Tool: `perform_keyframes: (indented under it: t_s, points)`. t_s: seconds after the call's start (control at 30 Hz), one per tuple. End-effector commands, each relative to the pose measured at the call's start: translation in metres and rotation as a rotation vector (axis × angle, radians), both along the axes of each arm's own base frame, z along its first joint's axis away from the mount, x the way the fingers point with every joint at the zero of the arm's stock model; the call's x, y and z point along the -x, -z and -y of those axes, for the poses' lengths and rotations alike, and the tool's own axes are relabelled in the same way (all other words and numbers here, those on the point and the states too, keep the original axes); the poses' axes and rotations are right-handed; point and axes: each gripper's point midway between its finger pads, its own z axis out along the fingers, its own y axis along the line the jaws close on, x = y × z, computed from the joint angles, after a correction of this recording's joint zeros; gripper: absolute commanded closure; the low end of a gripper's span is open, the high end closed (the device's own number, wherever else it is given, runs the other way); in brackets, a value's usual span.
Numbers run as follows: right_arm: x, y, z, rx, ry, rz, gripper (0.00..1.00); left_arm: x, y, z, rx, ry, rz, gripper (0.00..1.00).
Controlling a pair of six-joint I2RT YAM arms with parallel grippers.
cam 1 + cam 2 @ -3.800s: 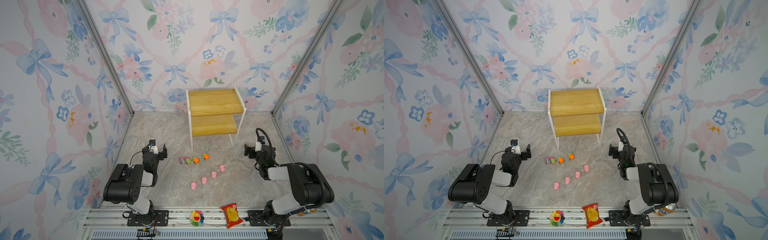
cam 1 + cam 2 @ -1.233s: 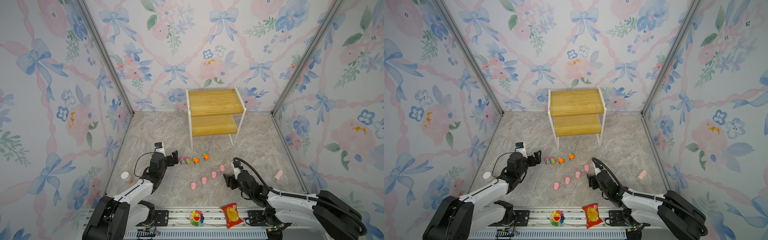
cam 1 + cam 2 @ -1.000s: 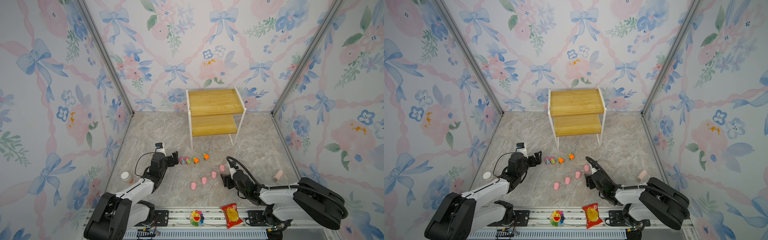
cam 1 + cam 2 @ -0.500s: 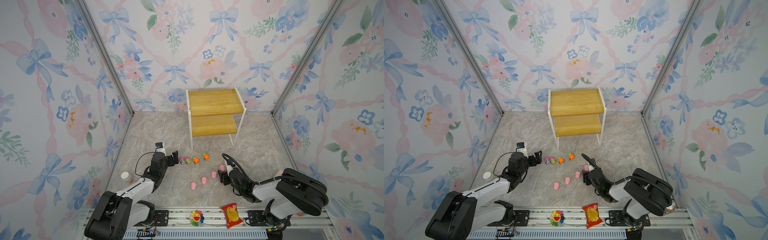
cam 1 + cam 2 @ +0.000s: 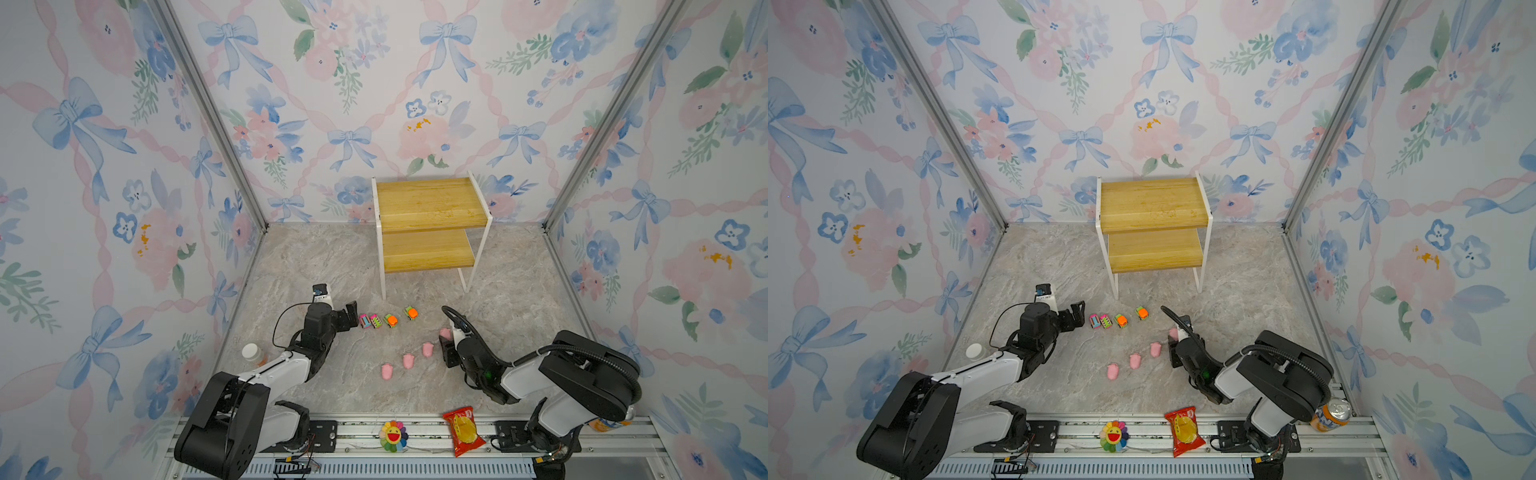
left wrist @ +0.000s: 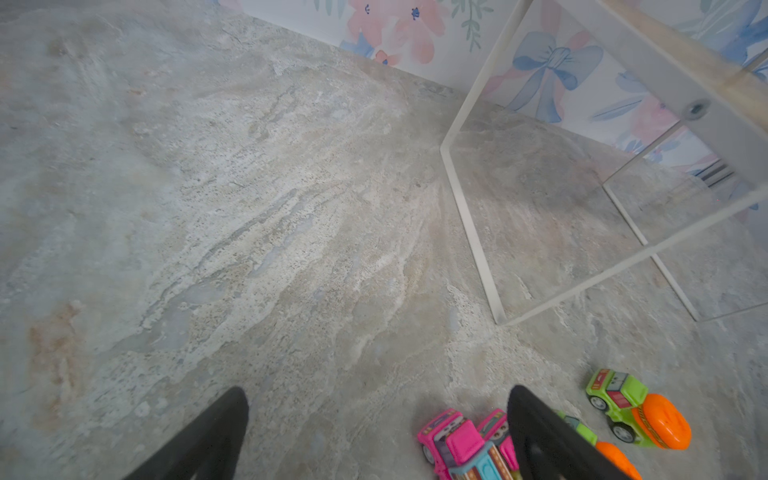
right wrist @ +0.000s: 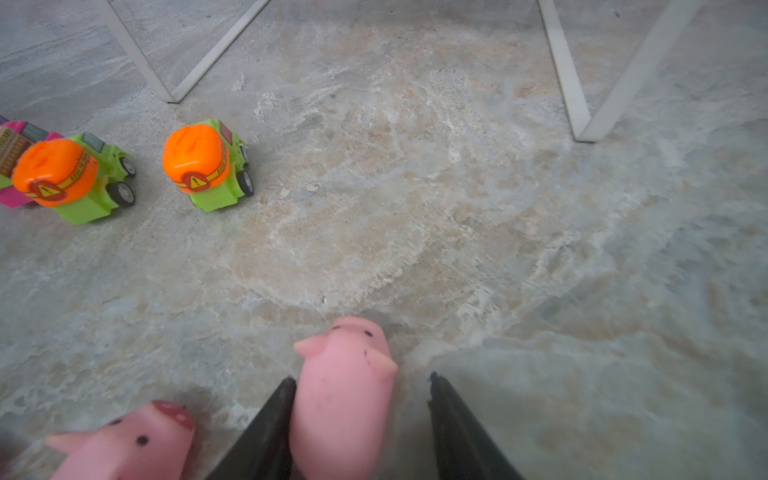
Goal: Place and organize the plastic toys onto the shelf
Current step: 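Close the right gripper on the pink pig, then lift the pink pig with the right gripper and carry it to the lower shelf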
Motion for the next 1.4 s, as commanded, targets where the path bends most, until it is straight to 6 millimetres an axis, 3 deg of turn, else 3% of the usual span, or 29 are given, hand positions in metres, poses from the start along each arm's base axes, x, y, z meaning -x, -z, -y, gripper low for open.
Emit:
perform_keyframes:
  t_s: [0.0, 0.33, 0.67, 1.0, 1.17, 1.37]
  points:
    - [0.005, 0.018, 0.006, 0.044, -0.014, -0.051, 0.5, -0.005, -0.008, 0.004, -0.01, 0.016, 0.026, 0.02]
    - [0.006, 0.017, 0.005, 0.043, -0.031, -0.052, 0.58, -0.005, -0.007, 0.004, -0.012, 0.014, 0.026, 0.02]
    - [-0.002, -0.016, -0.001, 0.051, -0.053, -0.007, 0.65, -0.006, -0.006, 0.004, -0.019, 0.018, 0.024, 0.02]
    - [-0.005, -0.037, 0.009, 0.037, -0.053, 0.011, 0.7, -0.004, -0.01, 0.003, -0.018, 0.018, 0.039, 0.02]
    - [-0.011, -0.07, 0.009, -0.002, -0.057, 0.055, 0.69, -0.003, -0.012, 0.003, -0.019, 0.021, 0.044, 0.02]
    - [-0.035, -0.122, 0.028, -0.115, -0.012, 0.132, 0.69, -0.004, -0.016, 0.004, -0.021, 0.028, 0.054, 0.02]
